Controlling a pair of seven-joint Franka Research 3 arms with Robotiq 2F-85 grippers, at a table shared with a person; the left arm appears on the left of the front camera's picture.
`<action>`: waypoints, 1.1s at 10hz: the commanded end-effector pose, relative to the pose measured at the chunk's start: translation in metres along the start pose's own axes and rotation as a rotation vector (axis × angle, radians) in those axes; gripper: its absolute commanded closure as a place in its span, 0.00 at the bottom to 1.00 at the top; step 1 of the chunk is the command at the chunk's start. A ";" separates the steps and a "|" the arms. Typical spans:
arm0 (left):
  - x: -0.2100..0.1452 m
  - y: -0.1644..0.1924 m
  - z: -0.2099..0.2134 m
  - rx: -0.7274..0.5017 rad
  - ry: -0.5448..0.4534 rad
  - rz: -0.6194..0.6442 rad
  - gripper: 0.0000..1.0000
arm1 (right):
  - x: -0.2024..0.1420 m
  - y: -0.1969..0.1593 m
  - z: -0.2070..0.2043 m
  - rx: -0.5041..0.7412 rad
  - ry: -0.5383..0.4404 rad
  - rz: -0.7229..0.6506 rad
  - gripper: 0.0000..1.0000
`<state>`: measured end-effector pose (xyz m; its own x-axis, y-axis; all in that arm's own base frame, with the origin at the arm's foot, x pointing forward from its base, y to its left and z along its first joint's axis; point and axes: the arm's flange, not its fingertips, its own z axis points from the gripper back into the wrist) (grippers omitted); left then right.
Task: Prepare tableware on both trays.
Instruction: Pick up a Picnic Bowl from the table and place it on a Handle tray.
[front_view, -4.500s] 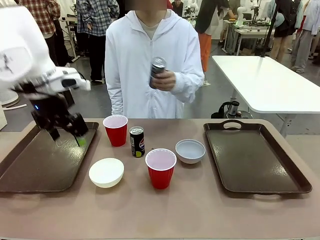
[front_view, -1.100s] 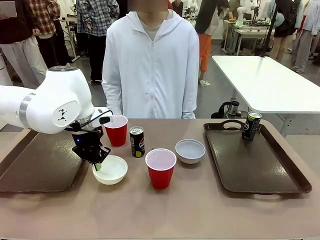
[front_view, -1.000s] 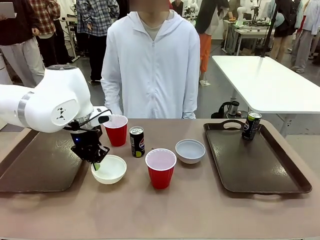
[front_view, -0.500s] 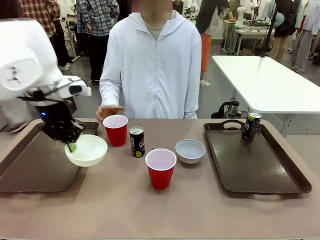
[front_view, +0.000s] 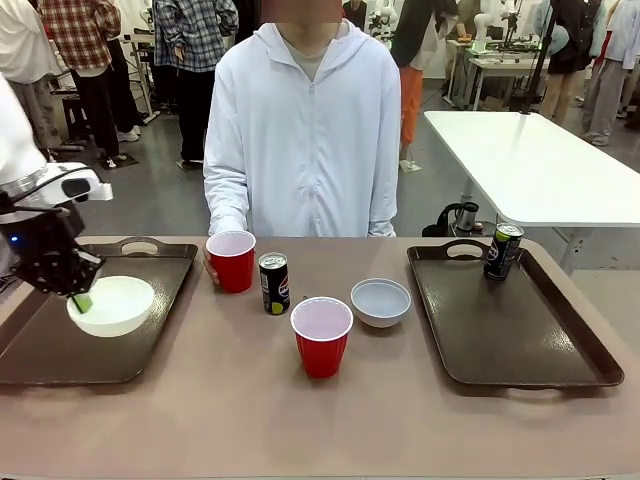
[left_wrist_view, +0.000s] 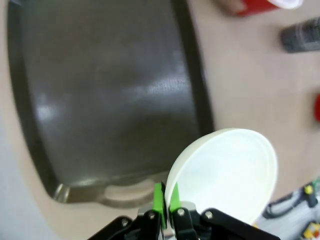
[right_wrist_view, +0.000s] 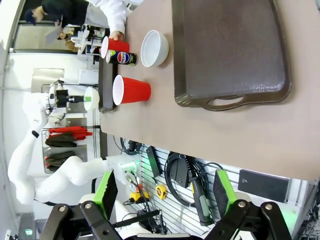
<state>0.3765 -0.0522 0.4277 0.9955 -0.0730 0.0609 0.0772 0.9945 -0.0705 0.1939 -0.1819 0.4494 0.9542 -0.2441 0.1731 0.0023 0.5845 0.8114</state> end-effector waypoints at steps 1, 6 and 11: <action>0.014 0.025 -0.012 0.009 -0.019 0.051 1.00 | 0.000 -0.001 0.000 0.006 0.000 0.002 0.00; 0.031 0.071 -0.034 0.037 -0.026 0.181 1.00 | 0.000 -0.001 0.000 0.006 0.000 0.002 0.00; -0.059 0.031 0.014 0.097 0.063 -0.017 1.00 | 0.000 -0.001 0.000 0.006 0.000 0.002 0.00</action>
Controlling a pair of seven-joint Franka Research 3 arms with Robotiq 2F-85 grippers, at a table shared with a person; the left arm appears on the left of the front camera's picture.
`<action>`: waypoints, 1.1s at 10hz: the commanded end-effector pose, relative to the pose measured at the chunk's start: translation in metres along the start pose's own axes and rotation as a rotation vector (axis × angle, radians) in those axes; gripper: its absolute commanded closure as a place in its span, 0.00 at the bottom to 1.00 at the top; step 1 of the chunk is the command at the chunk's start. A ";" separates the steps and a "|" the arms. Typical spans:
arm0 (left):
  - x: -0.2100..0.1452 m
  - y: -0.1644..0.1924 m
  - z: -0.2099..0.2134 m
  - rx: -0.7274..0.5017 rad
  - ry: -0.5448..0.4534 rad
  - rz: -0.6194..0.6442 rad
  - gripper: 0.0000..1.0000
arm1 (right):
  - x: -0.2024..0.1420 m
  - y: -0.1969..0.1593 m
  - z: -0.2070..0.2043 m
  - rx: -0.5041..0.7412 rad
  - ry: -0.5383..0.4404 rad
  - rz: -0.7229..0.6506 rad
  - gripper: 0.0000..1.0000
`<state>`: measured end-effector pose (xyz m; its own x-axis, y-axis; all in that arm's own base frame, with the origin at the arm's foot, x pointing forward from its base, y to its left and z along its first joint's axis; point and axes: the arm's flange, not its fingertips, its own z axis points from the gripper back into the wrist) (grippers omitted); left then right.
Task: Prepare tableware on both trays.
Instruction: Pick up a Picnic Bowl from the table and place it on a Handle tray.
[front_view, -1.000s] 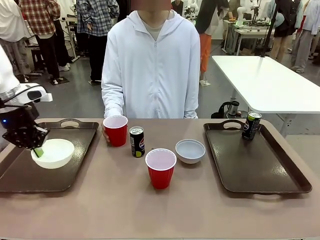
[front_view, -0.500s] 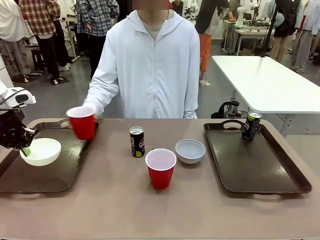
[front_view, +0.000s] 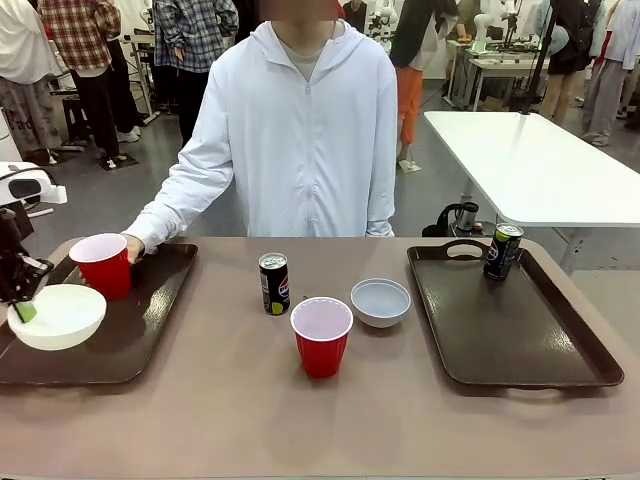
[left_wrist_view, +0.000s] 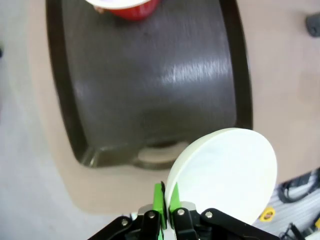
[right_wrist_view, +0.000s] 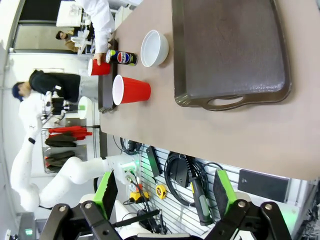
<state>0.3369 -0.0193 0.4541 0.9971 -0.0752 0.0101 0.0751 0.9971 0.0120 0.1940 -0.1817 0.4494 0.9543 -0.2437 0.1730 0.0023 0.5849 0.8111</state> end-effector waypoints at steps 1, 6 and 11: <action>-0.017 -0.001 -0.021 0.012 0.027 -0.020 1.00 | 0.000 -0.001 0.000 0.006 0.000 0.001 0.00; 0.017 -0.012 -0.052 -0.013 -0.070 0.000 1.00 | 0.000 -0.001 0.000 0.006 0.000 0.001 0.00; 0.039 -0.008 -0.113 -0.021 -0.106 0.078 1.00 | 0.000 -0.001 0.000 0.006 0.000 0.001 0.00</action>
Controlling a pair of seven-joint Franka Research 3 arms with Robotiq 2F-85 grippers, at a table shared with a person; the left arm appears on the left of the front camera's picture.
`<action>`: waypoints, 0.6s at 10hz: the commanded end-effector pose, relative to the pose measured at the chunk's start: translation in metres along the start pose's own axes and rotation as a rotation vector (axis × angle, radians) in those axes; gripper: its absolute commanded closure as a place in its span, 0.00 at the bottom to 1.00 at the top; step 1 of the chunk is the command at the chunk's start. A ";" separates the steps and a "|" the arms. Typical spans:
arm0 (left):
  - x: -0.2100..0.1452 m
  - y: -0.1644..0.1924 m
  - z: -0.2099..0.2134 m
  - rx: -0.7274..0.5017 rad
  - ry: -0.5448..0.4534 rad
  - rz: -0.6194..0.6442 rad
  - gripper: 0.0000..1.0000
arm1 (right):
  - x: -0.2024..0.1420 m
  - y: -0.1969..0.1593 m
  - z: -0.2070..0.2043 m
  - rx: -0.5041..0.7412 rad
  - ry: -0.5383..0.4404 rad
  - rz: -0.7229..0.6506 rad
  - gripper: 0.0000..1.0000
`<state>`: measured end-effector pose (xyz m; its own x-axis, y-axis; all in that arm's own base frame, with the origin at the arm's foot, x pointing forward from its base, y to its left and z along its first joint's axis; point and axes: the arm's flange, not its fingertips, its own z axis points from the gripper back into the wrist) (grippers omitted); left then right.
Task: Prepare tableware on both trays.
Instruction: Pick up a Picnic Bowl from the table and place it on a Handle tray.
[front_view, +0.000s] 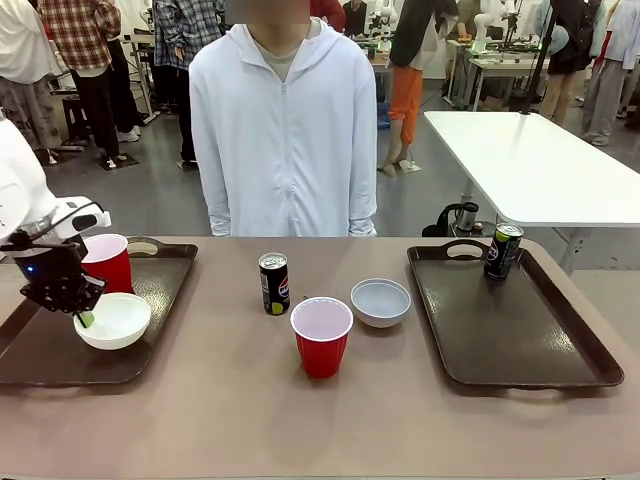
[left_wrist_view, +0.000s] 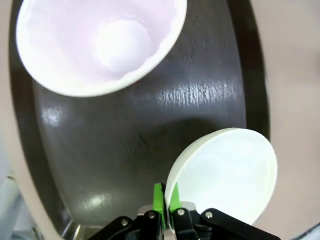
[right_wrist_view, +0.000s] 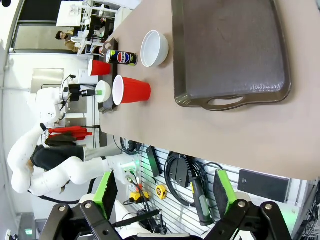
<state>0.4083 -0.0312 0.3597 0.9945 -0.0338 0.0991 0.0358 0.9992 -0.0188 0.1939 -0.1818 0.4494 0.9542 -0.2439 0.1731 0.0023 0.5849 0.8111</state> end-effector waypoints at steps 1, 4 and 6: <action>-0.034 0.003 -0.018 0.010 -0.017 0.036 1.00 | 0.000 -0.001 0.000 0.006 0.000 0.001 0.00; -0.035 0.003 -0.014 0.006 -0.001 0.049 0.00 | 0.000 -0.001 0.000 0.006 0.000 0.001 0.00; -0.036 0.002 -0.007 0.011 0.016 0.037 0.00 | 0.000 -0.001 0.000 0.006 0.000 0.001 0.00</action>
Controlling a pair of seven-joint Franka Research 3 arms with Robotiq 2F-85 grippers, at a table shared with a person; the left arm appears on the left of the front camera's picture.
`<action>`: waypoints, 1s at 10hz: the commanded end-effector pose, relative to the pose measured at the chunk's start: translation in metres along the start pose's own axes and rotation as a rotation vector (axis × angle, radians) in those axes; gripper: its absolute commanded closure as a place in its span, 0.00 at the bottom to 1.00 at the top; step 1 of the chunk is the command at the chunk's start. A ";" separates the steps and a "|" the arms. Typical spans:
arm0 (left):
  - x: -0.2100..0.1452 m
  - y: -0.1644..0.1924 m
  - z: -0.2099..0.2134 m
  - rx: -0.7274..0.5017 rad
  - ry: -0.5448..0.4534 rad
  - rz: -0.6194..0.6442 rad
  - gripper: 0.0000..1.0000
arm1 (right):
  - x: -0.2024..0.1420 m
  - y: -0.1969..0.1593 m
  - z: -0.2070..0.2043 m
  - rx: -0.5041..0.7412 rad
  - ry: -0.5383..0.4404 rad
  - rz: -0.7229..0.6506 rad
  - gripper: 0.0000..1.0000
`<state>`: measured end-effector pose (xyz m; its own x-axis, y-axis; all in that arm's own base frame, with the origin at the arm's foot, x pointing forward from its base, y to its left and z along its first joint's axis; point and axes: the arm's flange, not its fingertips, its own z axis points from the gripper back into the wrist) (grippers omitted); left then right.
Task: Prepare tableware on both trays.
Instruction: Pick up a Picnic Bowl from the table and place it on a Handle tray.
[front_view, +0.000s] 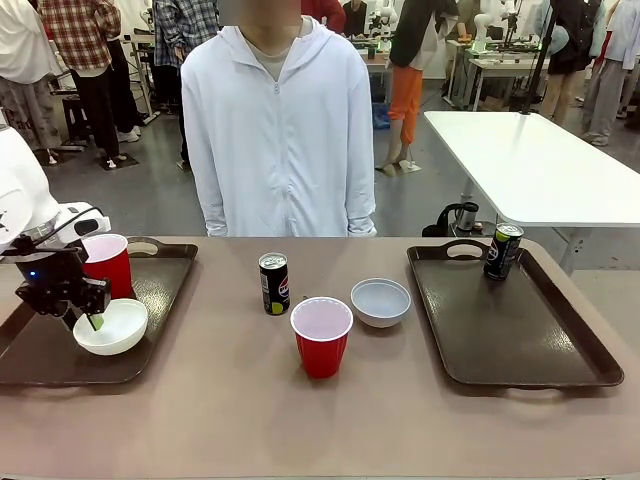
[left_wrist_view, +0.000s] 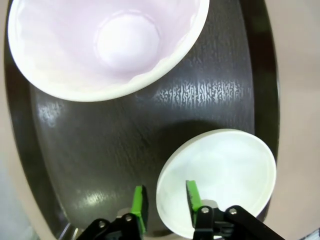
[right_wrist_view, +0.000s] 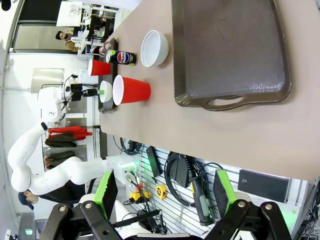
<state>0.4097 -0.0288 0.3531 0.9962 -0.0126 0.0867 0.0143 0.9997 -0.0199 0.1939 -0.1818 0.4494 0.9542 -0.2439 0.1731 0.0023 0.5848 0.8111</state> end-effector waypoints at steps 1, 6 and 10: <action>-0.037 -0.001 0.005 0.005 0.007 0.005 0.12 | 0.000 -0.001 0.000 0.006 0.000 0.001 0.00; -0.071 -0.016 0.073 0.051 -0.010 -0.076 0.16 | 0.000 -0.001 0.000 0.006 0.000 0.001 0.00; -0.105 -0.018 0.100 0.038 -0.013 -0.092 0.16 | 0.000 -0.001 0.000 0.006 0.000 0.001 0.00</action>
<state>0.3346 -0.0487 0.4728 0.9903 -0.0937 0.1031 0.0913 0.9954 0.0277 0.1940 -0.1817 0.4494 0.9543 -0.2436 0.1729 0.0024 0.5850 0.8110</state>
